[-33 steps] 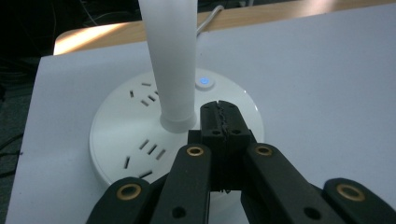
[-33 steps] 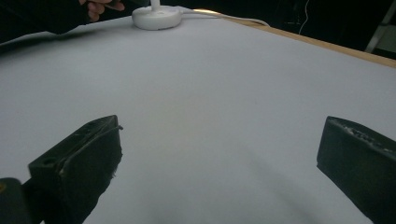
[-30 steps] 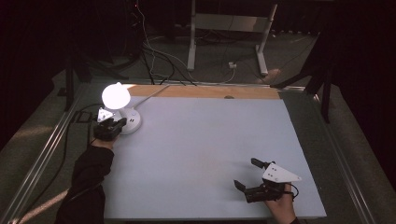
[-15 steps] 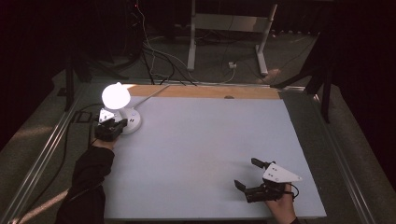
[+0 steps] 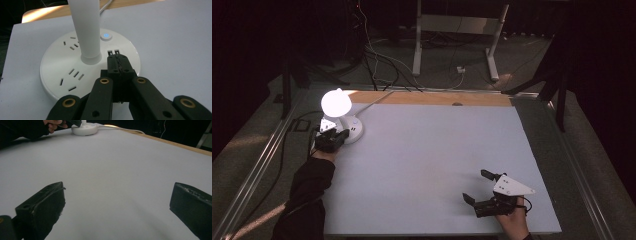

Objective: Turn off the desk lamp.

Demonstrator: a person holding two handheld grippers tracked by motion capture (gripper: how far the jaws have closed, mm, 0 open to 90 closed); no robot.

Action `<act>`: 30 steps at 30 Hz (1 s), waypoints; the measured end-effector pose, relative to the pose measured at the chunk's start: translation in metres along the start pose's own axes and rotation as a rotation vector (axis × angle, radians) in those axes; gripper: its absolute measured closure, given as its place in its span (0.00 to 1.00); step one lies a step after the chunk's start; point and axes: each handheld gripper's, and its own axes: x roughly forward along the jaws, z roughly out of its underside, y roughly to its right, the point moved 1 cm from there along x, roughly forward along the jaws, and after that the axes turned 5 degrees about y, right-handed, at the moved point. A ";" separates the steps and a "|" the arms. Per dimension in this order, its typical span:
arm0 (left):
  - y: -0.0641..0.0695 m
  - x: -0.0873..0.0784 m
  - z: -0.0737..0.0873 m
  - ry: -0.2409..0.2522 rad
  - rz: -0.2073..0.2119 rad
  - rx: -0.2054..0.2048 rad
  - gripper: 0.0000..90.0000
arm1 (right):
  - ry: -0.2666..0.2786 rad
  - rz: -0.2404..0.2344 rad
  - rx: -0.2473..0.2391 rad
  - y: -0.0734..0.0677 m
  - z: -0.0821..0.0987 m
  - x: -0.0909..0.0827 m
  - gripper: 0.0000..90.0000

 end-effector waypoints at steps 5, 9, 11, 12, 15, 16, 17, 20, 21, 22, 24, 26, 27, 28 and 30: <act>0.002 0.000 -0.001 -0.011 -0.005 0.016 1.00 | 0.000 0.001 0.000 0.000 0.000 0.000 0.00; 0.004 0.000 -0.001 -0.013 -0.015 0.039 1.00 | -0.001 0.002 -0.001 0.000 0.000 0.000 0.00; 0.003 0.000 0.000 -0.006 -0.012 0.034 1.00 | 0.000 0.002 0.000 0.000 0.000 0.000 0.00; 0.003 0.000 0.000 -0.003 -0.014 0.029 1.00 | 0.000 0.001 -0.002 -0.001 0.000 0.000 0.00; 0.002 -0.003 -0.003 0.005 -0.005 0.003 1.00 | 0.003 0.002 -0.003 -0.001 0.000 -0.001 0.00; 0.002 -0.005 -0.007 0.013 0.014 -0.026 1.00 | 0.003 0.003 -0.002 0.000 0.000 -0.001 0.00; 0.004 -0.007 -0.010 0.013 0.012 -0.025 0.99 | 0.003 0.004 0.000 0.000 0.000 -0.001 0.00; 0.006 -0.008 -0.012 0.008 0.011 -0.024 0.92 | 0.002 0.003 0.003 0.001 0.000 -0.001 0.00; 0.007 -0.009 -0.013 0.000 0.011 -0.022 0.92 | 0.002 0.003 0.002 0.001 0.000 -0.001 0.00; 0.007 -0.011 -0.014 -0.001 0.005 -0.022 0.91 | 0.002 0.003 0.000 0.000 0.000 0.000 0.00; 0.009 -0.013 -0.014 -0.009 -0.019 -0.011 0.78 | 0.002 0.002 -0.003 0.000 0.000 0.000 0.00; 0.010 -0.015 -0.014 -0.013 0.000 -0.030 0.75 | 0.002 0.002 -0.003 0.000 0.000 0.000 0.00; 0.011 -0.016 -0.014 -0.020 0.000 -0.027 0.71 | 0.003 0.003 -0.002 0.000 -0.001 -0.001 0.00; 0.012 -0.017 -0.015 -0.028 -0.003 -0.023 0.61 | 0.005 0.003 -0.002 0.001 -0.001 -0.001 0.00; 0.013 -0.018 -0.015 -0.046 0.010 -0.033 0.52 | 0.006 0.003 -0.003 0.001 -0.001 -0.001 0.00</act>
